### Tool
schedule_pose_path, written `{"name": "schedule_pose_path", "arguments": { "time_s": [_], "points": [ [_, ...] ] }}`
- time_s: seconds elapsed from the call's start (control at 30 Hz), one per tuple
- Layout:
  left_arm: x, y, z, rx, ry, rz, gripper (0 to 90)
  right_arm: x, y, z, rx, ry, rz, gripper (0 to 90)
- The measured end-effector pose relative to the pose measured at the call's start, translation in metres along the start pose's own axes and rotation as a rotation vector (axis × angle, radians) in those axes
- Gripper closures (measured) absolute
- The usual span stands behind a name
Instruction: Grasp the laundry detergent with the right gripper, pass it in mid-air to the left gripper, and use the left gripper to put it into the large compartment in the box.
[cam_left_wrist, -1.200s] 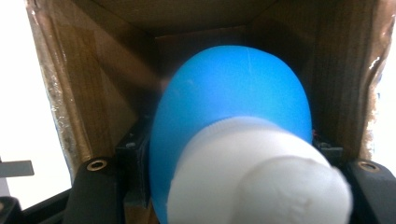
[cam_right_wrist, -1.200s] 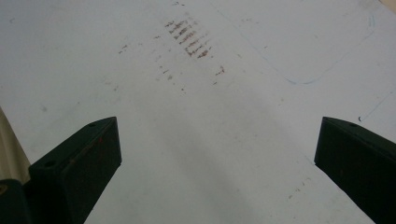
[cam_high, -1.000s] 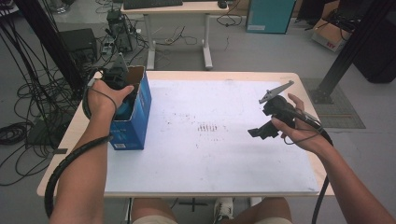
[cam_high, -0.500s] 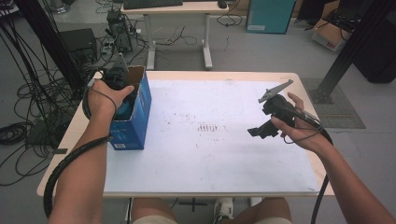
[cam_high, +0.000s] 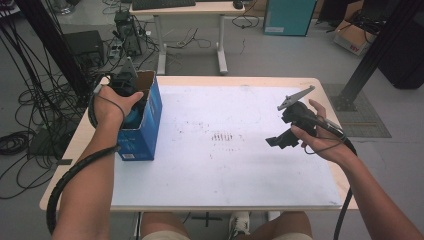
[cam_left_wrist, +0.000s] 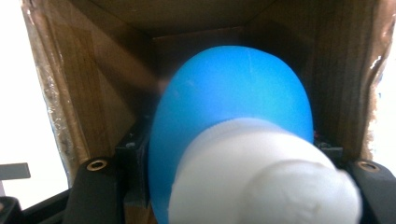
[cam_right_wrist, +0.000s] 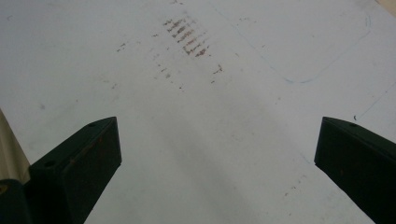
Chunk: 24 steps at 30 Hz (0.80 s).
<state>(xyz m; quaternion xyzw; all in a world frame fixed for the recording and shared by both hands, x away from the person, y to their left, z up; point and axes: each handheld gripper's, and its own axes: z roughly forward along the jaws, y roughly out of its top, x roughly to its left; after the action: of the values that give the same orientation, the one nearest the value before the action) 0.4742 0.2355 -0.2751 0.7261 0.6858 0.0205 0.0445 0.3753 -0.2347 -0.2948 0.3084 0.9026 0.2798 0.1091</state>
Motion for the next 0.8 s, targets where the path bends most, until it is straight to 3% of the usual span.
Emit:
{"name": "schedule_pose_path", "arguments": {
  "time_s": [0.8],
  "points": [
    [-0.0009, 0.0005, 0.0005, 0.0, 0.003, 0.003, 35.7, -0.0011, -0.0019, -0.0032, -0.007, -0.01, 0.001, 0.4]
  ]
}}
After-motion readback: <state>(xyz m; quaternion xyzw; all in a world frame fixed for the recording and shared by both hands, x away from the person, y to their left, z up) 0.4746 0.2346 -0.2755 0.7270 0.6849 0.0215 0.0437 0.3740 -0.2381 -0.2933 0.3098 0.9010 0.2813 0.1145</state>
